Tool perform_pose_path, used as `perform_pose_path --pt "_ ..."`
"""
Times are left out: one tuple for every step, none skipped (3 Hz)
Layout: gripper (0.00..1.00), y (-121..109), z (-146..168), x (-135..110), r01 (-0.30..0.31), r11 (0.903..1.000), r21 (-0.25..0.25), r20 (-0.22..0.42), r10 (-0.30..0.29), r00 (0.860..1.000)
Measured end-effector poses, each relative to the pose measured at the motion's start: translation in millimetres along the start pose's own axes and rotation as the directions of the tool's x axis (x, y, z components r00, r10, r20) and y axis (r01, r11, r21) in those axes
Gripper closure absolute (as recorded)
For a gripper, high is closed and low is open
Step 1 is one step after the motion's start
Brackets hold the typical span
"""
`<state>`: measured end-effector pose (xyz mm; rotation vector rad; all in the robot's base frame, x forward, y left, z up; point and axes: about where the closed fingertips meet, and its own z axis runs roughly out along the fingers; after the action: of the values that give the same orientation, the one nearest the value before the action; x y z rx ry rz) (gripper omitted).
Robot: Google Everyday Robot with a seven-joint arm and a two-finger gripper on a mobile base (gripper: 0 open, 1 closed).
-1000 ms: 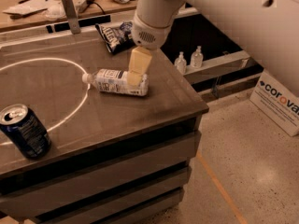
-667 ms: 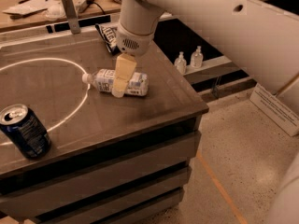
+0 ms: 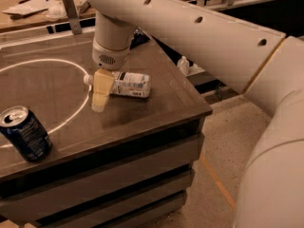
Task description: Place blue plastic bottle upright
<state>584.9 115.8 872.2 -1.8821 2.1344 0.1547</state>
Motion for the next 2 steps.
perform_pose_path --pt "0.14 -0.3 14.9 -14.9 0.028 0.9993 -0.024 0.012 -0.027 1.000" --pt "0.37 -1.9 23.6 -15.2 0.056 0.9965 -0.062 0.035 -0.054 0.998"
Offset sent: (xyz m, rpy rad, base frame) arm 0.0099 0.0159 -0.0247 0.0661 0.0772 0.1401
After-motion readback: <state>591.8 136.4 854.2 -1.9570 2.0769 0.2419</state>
